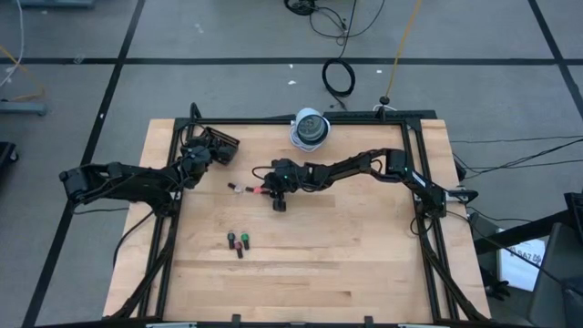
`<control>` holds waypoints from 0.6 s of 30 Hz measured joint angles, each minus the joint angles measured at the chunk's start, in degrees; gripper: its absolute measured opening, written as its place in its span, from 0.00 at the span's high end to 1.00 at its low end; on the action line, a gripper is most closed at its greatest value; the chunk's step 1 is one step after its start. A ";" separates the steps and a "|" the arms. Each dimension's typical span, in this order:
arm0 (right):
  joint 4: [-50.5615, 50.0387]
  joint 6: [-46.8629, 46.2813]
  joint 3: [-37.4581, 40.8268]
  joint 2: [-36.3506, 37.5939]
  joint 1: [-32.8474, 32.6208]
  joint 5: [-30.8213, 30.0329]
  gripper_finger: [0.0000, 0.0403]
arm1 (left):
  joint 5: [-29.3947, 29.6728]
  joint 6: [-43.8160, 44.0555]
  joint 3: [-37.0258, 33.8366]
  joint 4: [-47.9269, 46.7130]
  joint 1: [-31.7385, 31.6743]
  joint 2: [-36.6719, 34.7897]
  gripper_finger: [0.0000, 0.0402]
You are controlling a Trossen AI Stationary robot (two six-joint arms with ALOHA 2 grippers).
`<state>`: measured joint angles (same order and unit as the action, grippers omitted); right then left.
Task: Pick & Place Nail Polish
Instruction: Put the pink nail polish bottle into the black basket
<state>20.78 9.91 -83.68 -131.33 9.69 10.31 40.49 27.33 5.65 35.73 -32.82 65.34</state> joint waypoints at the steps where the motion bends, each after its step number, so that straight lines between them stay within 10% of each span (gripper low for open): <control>1: 0.00 0.10 0.00 0.00 0.00 0.00 0.81 | -0.02 0.00 0.00 -0.01 0.00 0.00 0.78; 6: -0.57 -0.21 0.00 0.02 0.00 -0.07 0.87 | -0.91 0.13 0.00 -0.32 0.00 0.00 0.78; 18: -3.66 -0.81 0.00 1.00 -0.29 0.17 0.85 | -26.82 -6.66 0.02 -1.89 0.13 0.00 0.73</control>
<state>17.12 9.11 -83.68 -130.32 9.40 10.48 13.67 20.68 5.67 33.83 -32.69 65.34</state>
